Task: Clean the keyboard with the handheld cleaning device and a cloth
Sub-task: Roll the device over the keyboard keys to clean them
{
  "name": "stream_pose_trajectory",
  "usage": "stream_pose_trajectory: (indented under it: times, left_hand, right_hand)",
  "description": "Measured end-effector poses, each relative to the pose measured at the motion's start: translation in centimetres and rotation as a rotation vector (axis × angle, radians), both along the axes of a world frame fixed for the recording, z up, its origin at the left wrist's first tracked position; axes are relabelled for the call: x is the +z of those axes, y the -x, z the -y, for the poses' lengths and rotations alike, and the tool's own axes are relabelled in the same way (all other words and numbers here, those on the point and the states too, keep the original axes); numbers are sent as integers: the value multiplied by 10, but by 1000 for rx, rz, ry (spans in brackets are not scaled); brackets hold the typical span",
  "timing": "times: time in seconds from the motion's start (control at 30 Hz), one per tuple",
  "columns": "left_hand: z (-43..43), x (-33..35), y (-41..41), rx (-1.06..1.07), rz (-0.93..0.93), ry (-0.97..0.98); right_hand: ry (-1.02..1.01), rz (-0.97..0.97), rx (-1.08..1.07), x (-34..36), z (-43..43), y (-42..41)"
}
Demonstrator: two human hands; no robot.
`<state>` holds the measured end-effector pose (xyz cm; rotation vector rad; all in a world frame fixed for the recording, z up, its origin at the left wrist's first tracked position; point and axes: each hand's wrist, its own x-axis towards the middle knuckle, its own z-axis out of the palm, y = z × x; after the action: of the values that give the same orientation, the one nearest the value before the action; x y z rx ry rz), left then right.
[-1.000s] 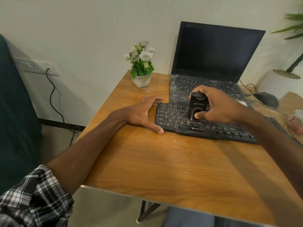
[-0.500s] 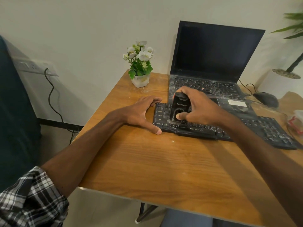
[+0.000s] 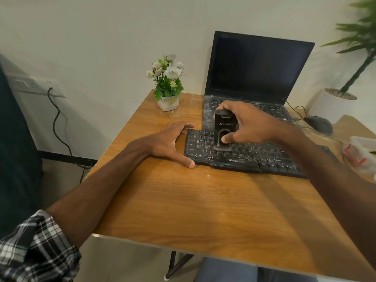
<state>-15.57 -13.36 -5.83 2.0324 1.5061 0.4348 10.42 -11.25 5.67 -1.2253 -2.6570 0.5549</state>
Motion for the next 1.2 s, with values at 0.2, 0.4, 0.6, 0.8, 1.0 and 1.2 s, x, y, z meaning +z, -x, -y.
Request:
stream_pose_trajectory:
  times: [0.2, 0.4, 0.6, 0.8, 1.0, 1.2]
  left_hand:
    - [0, 0, -1, 1, 1, -3]
    - [0, -1, 0, -6, 7, -5]
    - [0, -3, 0, -3, 3, -20]
    - [-1, -3, 0, -4, -2, -31]
    - [-1, -4, 0, -7, -1, -30]
    - [0, -3, -1, 3, -7, -39]
  right_hand:
    - [99, -153, -55, -26, 3, -11]
    - [111, -74, -98, -23, 1, -41]
    - [-63, 250, 12, -2, 2, -29]
    - [-12, 14, -1, -14, 10, -16]
    - [52, -67, -100, -22, 6, -48]
    - [13, 82, -101, -16, -1, -68]
